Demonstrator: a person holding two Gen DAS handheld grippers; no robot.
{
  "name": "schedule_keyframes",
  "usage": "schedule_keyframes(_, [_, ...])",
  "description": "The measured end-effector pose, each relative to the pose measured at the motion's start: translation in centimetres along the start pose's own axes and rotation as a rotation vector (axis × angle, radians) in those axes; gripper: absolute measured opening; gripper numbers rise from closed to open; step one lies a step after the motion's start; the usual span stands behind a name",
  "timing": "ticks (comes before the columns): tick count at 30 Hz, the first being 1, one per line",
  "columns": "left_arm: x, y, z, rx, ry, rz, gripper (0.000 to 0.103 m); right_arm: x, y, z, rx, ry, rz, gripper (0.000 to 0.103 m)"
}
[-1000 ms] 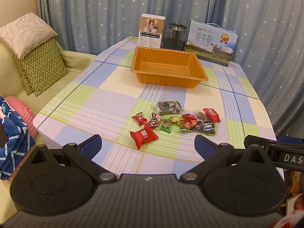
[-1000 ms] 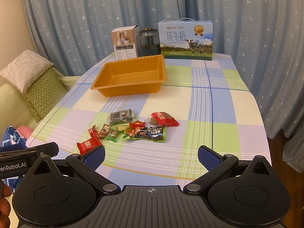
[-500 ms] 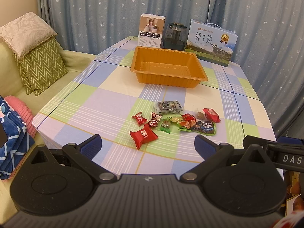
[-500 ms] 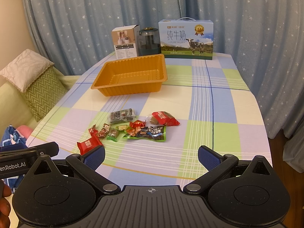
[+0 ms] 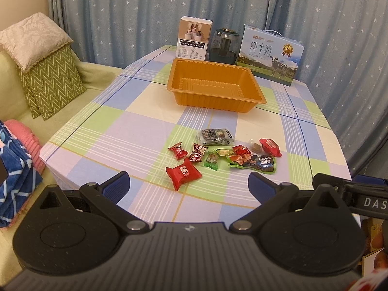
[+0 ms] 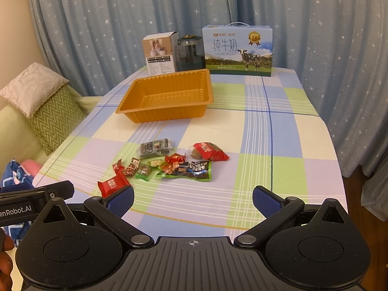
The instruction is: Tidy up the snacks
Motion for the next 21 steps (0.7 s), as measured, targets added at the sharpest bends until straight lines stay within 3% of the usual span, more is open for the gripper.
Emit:
schedule_keyframes(8, [2.1, -2.6, -0.6, 0.008, 0.000, -0.020, 0.102, 1.7, 1.2, 0.0, -0.010, 0.031, -0.011, 0.103])
schedule_keyframes(11, [3.8, -3.4, -0.7, 0.047, -0.012, -0.017, 0.095, 3.0, 1.8, 0.1, -0.032, 0.022, -0.011, 0.103])
schedule_keyframes(15, [6.4, -4.0, -0.7, 0.134, -0.023, 0.033, 0.092, 5.2, 2.5, 0.4, -0.059, 0.001, -0.025, 0.103])
schedule_keyframes(20, [9.9, -2.9, -0.1, 0.331, -0.054, 0.143, 0.085, 8.4, 3.1, 0.7, -0.125, -0.025, -0.050, 0.101])
schedule_keyframes(21, [10.6, -2.6, 0.0, 0.364, -0.058, 0.163, 0.081, 9.1, 3.4, 0.7, -0.119, -0.034, -0.075, 0.092])
Point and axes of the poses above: each gripper's, at about its wrist camera, not at the fingertips, and x roughly the way its jaws point, y to its right, z to its underside, the point moved 5 cm from there along x, roughly the way its jaws point, and after that the axes turned 5 degrees about -x, right-handed, at the moved point
